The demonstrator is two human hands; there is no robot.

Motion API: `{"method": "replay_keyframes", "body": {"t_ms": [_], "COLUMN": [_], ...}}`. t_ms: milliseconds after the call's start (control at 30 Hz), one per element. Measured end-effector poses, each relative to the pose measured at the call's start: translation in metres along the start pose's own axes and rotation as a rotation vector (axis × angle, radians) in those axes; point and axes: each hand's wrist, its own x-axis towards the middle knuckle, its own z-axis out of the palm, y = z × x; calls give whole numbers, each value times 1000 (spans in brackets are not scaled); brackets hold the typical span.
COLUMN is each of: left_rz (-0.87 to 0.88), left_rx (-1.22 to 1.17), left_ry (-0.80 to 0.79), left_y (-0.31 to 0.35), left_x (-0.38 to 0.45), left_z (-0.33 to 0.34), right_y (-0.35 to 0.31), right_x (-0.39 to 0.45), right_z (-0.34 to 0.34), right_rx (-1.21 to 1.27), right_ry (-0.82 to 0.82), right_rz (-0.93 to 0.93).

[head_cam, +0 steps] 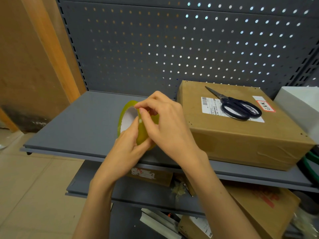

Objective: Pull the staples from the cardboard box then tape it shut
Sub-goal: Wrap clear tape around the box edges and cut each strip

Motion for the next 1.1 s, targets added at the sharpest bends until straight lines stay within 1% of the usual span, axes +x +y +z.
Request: {"method": "replay_keyframes", "body": {"t_ms": [200,400,667,767,867,1033,1100], "left_rz": [-11,6,24,38,36,-13,-47], "left_rx": [35,-11,-44,-69,-113,-171,-186], "left_ry": [-9,-7,-16,-22,-6,2,-6], "left_y": [-3,1,0,2,4,0,-3], "left_x": [0,0,-2,1,3,1,0], "left_z": [1,-1,-2,-2,-5,-8,-9], "right_y": [3,1,-2,-2,1,5,6], "right_x": [-3,-2,-3,-3,-2,-5,-1], "right_z": [-2,4,8,6,2,-3,-7], "right_rx": [13,51,43,85,122,118,120], "right_ry": [6,42,17,-27,-30,-42,-75], "right_rz": [-5,-8,-26,20,89,89,90]}}
